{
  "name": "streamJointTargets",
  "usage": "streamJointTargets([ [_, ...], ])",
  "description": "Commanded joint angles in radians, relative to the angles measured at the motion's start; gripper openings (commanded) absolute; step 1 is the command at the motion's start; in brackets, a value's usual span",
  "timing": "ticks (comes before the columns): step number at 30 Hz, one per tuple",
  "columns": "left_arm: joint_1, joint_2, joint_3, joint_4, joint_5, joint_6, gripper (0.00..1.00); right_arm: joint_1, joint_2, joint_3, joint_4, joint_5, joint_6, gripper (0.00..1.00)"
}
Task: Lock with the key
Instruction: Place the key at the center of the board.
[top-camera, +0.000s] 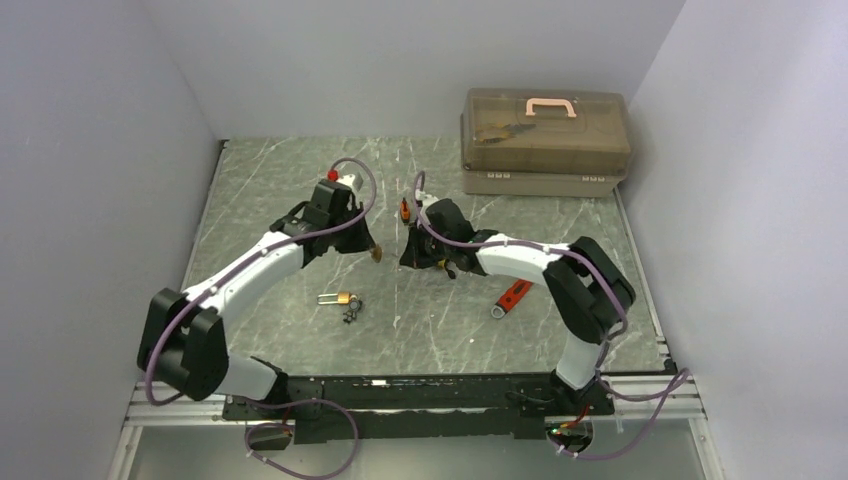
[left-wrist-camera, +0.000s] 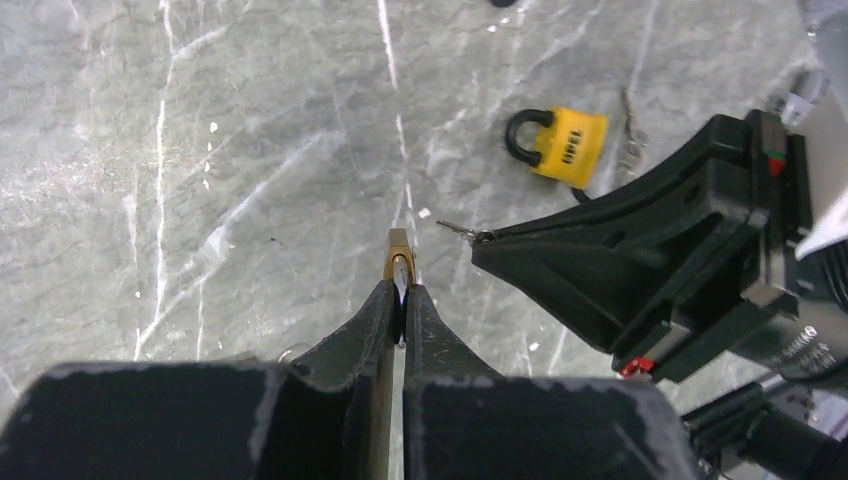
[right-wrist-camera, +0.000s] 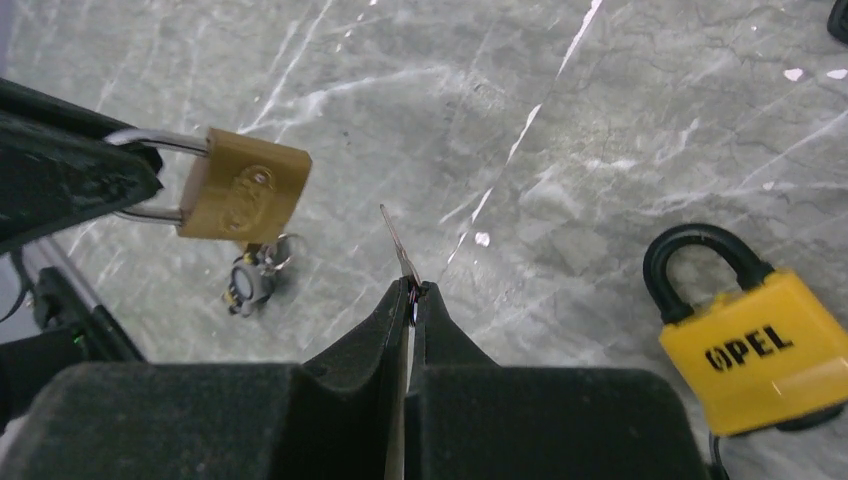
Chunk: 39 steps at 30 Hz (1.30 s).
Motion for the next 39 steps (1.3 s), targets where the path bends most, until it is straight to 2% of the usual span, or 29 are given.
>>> streamJointTargets([
  [1,0.004,0.065,-0.025,0.134,-0.074,-0.066,0.00,0.007,0.073,0.085,0.044,0.054,0.013,0.00],
  [9,0.004,0.156,-0.083,0.209,-0.137,-0.084,0.00,0.013,0.186,0.133,0.071,0.062,0.042,0.00],
  [18,0.003,0.176,-0.101,0.217,-0.124,-0.072,0.13,0.031,0.271,0.175,0.094,0.019,0.074,0.00],
  [22,0.004,0.165,-0.092,0.204,-0.116,-0.056,0.24,0.036,0.277,0.186,0.093,0.005,0.075,0.00],
  [27,0.003,0.126,-0.072,0.167,-0.109,-0.033,0.50,0.037,0.256,0.183,0.086,0.003,0.070,0.17],
  [34,0.006,-0.033,-0.038,0.064,-0.111,0.005,0.72,0.039,0.176,0.166,0.026,0.063,0.066,0.58],
  [39,0.038,-0.163,0.019,-0.055,-0.110,0.064,0.86,0.082,0.103,0.121,-0.023,0.176,0.080,0.67],
])
